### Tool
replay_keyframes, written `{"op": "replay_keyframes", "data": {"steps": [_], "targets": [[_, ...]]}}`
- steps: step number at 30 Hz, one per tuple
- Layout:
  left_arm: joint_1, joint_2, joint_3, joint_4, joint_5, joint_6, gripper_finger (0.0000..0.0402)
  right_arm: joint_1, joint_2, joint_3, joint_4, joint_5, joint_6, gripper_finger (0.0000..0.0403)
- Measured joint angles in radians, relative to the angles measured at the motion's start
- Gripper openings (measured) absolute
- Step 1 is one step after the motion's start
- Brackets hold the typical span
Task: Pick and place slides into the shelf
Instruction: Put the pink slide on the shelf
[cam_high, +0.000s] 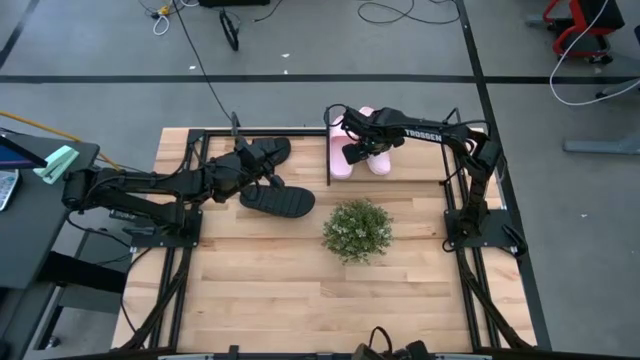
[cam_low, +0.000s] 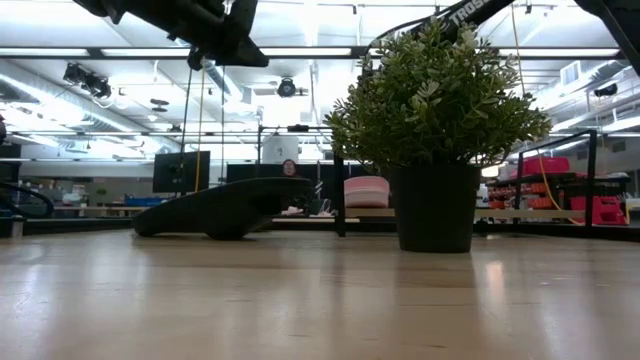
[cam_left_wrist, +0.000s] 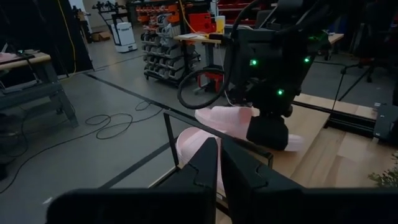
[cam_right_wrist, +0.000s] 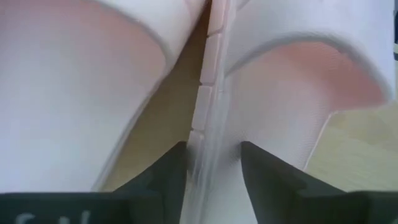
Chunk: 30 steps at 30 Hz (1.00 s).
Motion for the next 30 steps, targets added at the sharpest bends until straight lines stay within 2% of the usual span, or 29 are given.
{"op": "replay_keyframes", "data": {"steps": [6,14,23,30], "targets": [[0.000,0.000,0.000,-0.010,0.000,-0.024,0.0019,-0.005,0.000,0.000,0.025,0.006,0.013,0.0136],[0.000,0.000,0.000,-0.013,0.000,-0.023,0.0018,-0.007,-0.002,0.000,0.012,-0.055,0.009,0.0142],[0.000,0.000,0.000,-0.013,0.000,-0.024,0.0019,-0.032,-0.002,0.000,0.005,-0.026,0.028,0.0140],[0.000,0.000,0.000,-0.013,0.000,-0.024,0.0013,-0.032,-0.002,0.000,-0.006,-0.056,-0.003,0.0140]]}}
